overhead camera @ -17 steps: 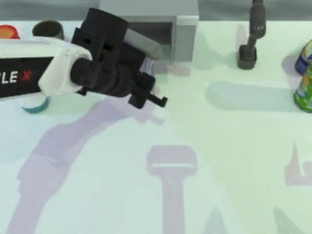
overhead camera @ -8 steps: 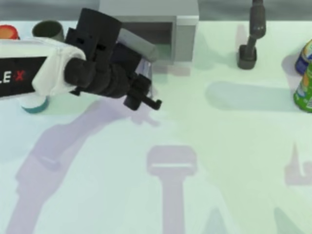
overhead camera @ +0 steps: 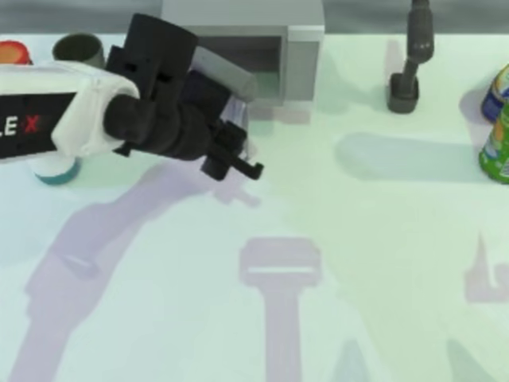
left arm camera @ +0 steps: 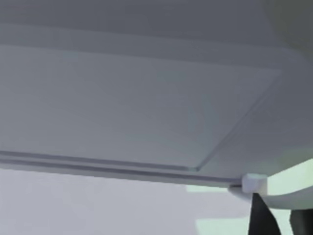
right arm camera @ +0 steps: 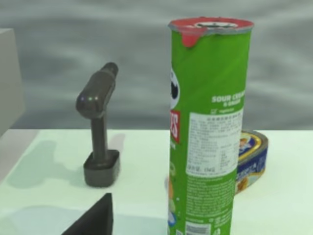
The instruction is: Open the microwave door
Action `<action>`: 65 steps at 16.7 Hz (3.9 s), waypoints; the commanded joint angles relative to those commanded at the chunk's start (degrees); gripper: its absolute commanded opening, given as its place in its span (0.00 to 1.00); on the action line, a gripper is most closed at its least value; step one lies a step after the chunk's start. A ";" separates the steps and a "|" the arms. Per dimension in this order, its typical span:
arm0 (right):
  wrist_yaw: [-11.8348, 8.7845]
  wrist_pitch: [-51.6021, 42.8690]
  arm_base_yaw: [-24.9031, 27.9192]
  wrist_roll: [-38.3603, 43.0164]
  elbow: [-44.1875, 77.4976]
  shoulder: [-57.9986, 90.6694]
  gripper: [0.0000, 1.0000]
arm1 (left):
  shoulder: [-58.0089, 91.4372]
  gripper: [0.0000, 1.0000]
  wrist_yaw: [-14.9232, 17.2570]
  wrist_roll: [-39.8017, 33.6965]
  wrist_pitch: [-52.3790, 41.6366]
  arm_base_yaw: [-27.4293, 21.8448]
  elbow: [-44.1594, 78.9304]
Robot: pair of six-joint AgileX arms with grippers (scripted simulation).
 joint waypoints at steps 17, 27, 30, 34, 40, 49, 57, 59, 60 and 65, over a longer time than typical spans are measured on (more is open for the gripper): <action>0.00 0.00 0.00 0.00 0.00 0.00 1.00 | -0.07 0.00 0.91 0.48 -0.26 -0.05 -0.35; 0.00 0.00 0.00 0.00 0.00 0.00 1.00 | -0.73 0.00 2.43 3.06 -0.59 1.29 -0.82; 0.00 0.00 0.00 0.00 0.00 0.00 1.00 | -0.73 0.00 2.43 3.06 -0.59 1.29 -0.82; 0.00 0.00 0.00 0.00 0.00 0.00 1.00 | -0.73 0.00 2.43 3.06 -0.59 1.29 -0.82; 0.00 0.00 0.00 0.00 0.00 0.00 1.00 | -0.73 0.00 2.43 3.06 -0.59 1.29 -0.82; 0.00 0.00 0.00 0.00 0.00 0.00 1.00 | -0.92 0.00 3.55 3.99 -0.92 1.48 -1.16; 0.00 0.00 0.00 0.00 0.00 0.00 1.00 | -1.28 0.00 4.63 5.92 -1.32 2.51 -1.39; 0.00 0.00 0.00 0.00 0.00 0.00 1.00 | -1.28 0.00 4.63 5.92 -1.32 2.51 -1.39; 0.00 0.00 0.00 0.00 0.00 0.00 1.00 | -1.28 0.00 4.63 5.92 -1.32 2.51 -1.39; 0.00 0.00 0.00 0.00 0.00 0.00 1.00 | -1.28 0.00 4.63 5.92 -1.32 2.51 -1.39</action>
